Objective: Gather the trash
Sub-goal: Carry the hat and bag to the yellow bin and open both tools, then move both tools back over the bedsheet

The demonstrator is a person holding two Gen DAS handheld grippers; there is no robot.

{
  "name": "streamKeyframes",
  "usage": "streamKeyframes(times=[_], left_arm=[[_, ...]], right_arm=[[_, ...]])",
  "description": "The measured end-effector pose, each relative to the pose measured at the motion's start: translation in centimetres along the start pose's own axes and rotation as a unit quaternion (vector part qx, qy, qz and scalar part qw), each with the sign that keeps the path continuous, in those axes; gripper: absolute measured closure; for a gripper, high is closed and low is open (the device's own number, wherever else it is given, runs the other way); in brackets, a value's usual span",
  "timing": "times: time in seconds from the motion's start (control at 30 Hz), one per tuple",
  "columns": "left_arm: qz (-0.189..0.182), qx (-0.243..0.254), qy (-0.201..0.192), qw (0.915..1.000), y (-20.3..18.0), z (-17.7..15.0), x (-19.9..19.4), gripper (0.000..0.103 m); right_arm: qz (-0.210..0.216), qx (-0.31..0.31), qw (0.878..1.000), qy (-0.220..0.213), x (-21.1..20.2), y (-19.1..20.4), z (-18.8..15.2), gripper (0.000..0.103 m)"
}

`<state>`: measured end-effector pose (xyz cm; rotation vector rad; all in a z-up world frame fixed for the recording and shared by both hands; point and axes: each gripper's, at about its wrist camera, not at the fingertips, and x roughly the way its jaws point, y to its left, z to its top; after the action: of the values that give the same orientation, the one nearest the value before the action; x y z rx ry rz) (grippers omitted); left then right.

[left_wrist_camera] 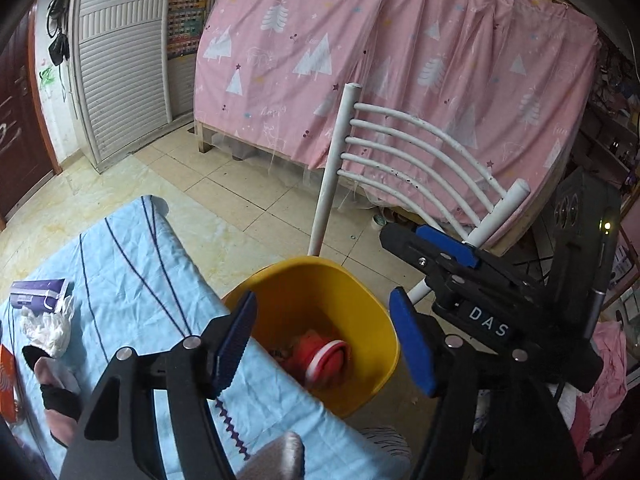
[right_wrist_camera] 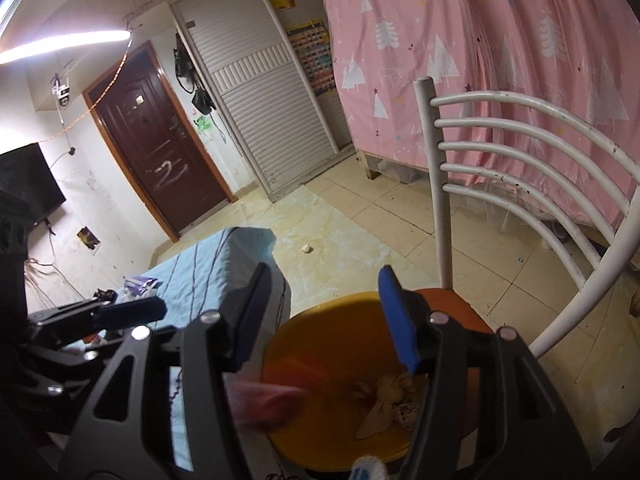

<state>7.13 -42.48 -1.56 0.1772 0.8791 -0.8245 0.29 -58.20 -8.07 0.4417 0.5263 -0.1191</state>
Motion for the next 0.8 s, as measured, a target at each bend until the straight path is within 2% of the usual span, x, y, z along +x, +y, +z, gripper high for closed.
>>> streamKeyframes(times=[0.37, 0.8], left_arm=[[0.028, -0.032, -0.032, 0.9986, 3.2, -1.5, -4.6, 0.037], [0.084, -0.099, -0.075, 0.9887, 10.7, -5.1, -11.5, 0.030]], right_arm=[[0.020, -0.028, 0.999, 0.020, 0.8, 4.0, -0.6, 0.045], [0.066, -0.093, 0.992, 0.058, 3.2, 13.1, -2.2, 0.039]])
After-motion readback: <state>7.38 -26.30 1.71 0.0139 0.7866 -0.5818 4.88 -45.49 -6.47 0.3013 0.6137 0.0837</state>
